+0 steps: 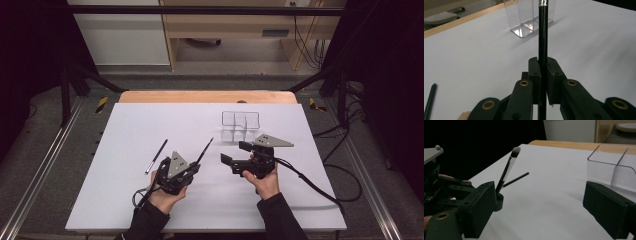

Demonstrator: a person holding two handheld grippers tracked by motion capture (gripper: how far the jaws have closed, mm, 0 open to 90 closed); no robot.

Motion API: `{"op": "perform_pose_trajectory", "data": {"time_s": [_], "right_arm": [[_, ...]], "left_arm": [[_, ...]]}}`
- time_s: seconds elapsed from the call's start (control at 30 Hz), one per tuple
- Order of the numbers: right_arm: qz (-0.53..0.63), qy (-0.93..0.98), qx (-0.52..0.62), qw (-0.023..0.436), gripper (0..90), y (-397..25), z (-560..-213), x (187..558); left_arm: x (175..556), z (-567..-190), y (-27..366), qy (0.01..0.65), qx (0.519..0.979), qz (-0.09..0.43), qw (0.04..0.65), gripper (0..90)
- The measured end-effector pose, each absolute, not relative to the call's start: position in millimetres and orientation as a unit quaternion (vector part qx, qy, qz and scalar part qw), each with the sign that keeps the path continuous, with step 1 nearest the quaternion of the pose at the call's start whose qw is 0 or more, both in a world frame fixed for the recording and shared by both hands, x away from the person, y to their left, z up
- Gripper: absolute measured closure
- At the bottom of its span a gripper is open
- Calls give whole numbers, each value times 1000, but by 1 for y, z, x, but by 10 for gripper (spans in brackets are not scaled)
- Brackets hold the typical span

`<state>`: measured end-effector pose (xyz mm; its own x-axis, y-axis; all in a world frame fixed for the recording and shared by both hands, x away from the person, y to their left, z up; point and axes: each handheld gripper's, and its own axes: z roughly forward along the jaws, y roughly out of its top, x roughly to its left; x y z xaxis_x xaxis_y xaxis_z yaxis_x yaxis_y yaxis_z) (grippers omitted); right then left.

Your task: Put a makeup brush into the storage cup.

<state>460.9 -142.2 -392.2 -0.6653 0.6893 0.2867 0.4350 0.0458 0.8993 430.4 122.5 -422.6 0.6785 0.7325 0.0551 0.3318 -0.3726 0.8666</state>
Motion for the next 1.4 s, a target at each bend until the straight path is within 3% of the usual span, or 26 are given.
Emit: {"op": "perform_pose_trajectory", "data": {"time_s": [0.47,1.4], "right_arm": [[595,693,396,96,157,-123,-383,464],[614,663,423,73,378,-105,-401,468]], "left_arm": [[433,-421,118,362,774,224,468,830],[433,-429,98,389,751,207,491,831]]}}
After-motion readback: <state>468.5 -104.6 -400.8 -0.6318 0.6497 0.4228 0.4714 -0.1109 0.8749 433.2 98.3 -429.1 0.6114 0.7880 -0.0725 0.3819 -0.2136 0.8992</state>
